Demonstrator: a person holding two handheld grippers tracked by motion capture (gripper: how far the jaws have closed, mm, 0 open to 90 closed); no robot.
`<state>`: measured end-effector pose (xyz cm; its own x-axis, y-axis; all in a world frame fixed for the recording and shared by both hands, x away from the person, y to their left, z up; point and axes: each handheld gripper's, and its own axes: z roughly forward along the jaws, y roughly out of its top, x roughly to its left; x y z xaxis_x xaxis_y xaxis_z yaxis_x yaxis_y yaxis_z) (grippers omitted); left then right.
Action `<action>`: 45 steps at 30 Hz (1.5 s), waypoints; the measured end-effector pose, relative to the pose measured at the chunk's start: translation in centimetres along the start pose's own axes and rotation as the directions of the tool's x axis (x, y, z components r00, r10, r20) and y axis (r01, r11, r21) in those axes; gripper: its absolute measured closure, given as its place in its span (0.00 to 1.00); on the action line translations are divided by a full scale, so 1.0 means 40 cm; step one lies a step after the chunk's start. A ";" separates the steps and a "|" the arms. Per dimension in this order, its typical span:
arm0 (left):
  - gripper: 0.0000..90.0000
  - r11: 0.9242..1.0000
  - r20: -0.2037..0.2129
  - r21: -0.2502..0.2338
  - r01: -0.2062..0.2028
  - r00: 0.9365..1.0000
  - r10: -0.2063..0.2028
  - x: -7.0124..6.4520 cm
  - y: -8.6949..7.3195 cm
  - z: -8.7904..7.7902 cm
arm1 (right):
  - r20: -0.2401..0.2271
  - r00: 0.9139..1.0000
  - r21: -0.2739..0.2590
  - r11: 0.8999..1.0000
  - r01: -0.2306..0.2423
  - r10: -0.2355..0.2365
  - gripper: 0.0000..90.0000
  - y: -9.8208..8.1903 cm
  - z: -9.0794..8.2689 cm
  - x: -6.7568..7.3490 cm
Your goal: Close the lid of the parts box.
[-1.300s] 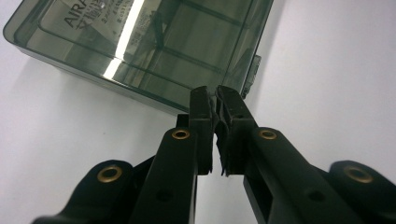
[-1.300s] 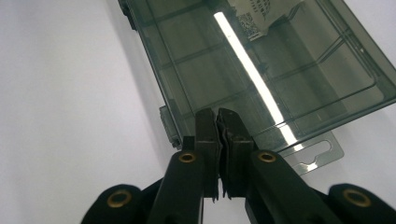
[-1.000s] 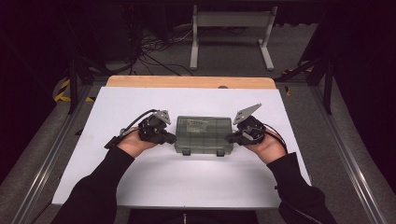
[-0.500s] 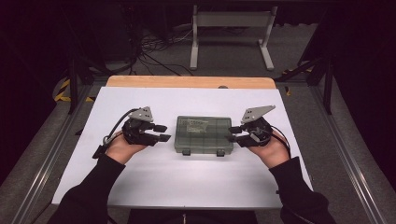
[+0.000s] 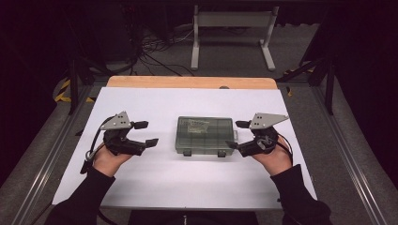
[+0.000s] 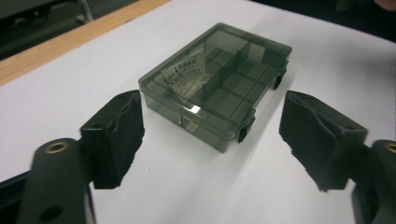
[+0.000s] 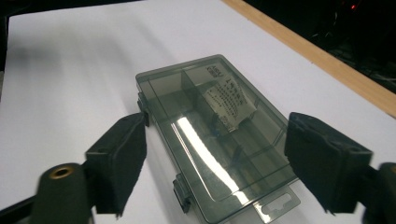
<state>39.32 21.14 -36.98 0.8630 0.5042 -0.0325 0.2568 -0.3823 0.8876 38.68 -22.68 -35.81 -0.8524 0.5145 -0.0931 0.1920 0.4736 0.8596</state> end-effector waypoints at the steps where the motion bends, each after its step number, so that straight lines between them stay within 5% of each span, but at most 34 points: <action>1: 0.19 1.000 -0.007 -0.014 -0.007 1.000 0.007 0.000 -0.004 -0.003 | 0.000 1.000 -0.010 1.000 0.000 0.000 0.20 -0.002 -0.002 0.002; 5: 0.10 0.997 -0.016 -0.074 -0.011 1.000 0.009 0.004 -0.023 -0.019 | 0.013 1.000 -0.045 0.999 0.008 -0.007 0.14 -0.012 -0.007 0.009; 9: 0.06 0.987 -0.044 -0.161 -0.021 0.999 0.014 0.000 -0.049 -0.040 | 0.031 0.999 -0.086 0.996 0.011 -0.008 0.10 -0.026 -0.014 0.014; 15: 0.04 0.974 -0.057 -0.227 0.003 0.998 -0.016 -0.001 -0.092 -0.059 | 0.033 0.999 -0.151 0.989 0.004 0.001 0.07 -0.050 -0.027 0.021; 30: 0.00 0.967 -0.116 -0.254 -0.027 0.993 -0.002 -0.018 -0.160 -0.067 | 0.076 0.997 -0.288 0.957 0.030 -0.008 0.00 -0.113 -0.042 0.040; 36: 0.00 0.940 -0.108 -0.338 -0.042 0.994 0.006 -0.020 -0.198 -0.068 | 0.094 0.996 -0.296 0.955 0.037 -0.009 0.00 -0.149 -0.029 0.044; 45: 0.00 0.944 -0.102 -0.331 0.000 0.994 -0.036 -0.007 -0.250 -0.072 | 0.104 0.994 -0.311 0.950 0.020 0.013 0.00 -0.184 -0.033 0.041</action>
<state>35.25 27.06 -44.51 0.8040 0.5943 -0.0172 0.0984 -0.1045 0.9896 35.24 -26.27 -41.63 -0.7944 0.5925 -0.1334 0.0145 0.2381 0.9711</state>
